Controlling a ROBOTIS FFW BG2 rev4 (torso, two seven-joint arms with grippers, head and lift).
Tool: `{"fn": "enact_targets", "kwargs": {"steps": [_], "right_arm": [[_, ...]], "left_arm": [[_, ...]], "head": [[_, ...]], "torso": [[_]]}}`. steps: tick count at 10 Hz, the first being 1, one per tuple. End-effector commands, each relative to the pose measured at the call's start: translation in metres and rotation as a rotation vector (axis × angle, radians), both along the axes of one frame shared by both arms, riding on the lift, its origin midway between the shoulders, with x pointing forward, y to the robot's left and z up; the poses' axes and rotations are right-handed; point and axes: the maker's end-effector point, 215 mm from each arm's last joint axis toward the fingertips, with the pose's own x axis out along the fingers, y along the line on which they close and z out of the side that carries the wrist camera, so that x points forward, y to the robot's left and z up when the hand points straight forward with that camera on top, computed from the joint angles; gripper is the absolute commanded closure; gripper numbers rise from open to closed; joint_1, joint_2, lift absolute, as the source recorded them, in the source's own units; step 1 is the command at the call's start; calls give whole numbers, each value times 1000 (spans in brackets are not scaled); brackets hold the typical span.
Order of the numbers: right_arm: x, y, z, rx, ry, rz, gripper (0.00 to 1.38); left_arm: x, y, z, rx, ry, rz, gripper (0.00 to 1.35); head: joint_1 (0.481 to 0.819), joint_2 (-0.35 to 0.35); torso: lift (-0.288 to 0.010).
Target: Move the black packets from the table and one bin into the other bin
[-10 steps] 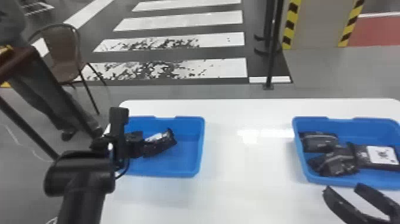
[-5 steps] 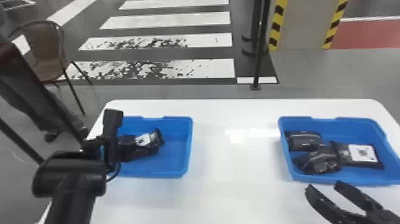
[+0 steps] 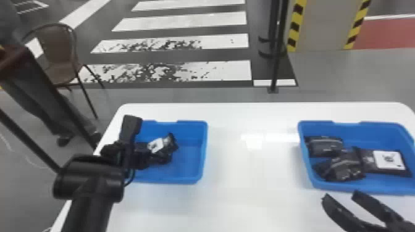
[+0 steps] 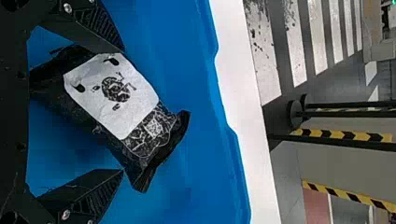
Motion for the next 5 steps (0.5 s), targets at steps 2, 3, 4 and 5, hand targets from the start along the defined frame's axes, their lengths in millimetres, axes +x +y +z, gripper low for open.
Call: {"fn": "enact_targets", "kwargs": {"steps": [2,3,4,5], "right_arm": [[0,6,-3,15,7,11,131],[-1,6,-4,20,9,12,131],[-2,7,-4,24,10,15,131],[-2,7,-4,31,12,15,131]], "left_arm": [[-1,-10,-11,42,38,-22,186],[0,-9,-11,65,35,-27,998],[3,-9,-7,67,10,-28,1161],[9,-12,1,64,-22,-39,1211]], "head": [[695,143],[695,142],[695,143],[695,145]], "torso": [[-110],[-110],[-110],[-110]]}}
